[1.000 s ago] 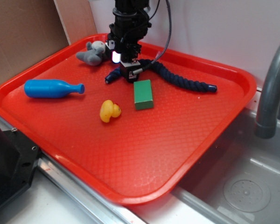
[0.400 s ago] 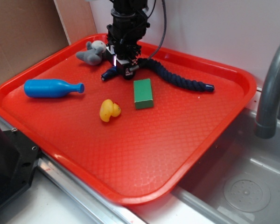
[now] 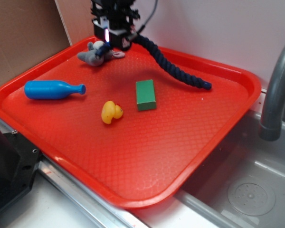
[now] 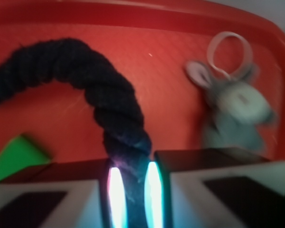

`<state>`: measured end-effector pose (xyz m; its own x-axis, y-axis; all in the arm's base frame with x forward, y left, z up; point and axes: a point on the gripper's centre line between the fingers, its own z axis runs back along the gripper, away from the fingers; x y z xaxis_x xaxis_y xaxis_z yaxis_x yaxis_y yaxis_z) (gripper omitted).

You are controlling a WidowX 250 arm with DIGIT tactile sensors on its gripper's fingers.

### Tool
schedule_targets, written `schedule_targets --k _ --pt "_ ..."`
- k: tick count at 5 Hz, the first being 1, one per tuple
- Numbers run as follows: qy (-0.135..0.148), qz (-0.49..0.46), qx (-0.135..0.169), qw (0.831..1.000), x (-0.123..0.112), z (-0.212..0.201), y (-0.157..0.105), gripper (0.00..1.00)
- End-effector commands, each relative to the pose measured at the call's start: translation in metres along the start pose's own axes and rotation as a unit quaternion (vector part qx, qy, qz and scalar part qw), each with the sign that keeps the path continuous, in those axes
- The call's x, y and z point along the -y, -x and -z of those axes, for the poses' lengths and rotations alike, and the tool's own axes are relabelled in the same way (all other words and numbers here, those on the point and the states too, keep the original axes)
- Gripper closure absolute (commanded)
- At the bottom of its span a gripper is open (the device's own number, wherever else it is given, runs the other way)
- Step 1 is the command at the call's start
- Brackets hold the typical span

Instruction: Grab the blue rope.

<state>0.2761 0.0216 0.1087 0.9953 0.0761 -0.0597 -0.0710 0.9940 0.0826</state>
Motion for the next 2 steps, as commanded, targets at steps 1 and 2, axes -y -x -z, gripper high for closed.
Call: schedule_targets --k 1,2 --pt "0.040 -0.059 0.084 0.994 0.001 -0.113 0.077 1.00" --pt "0.029 -0.059 0.090 0.994 -0.004 -0.162 0.086 0.90"
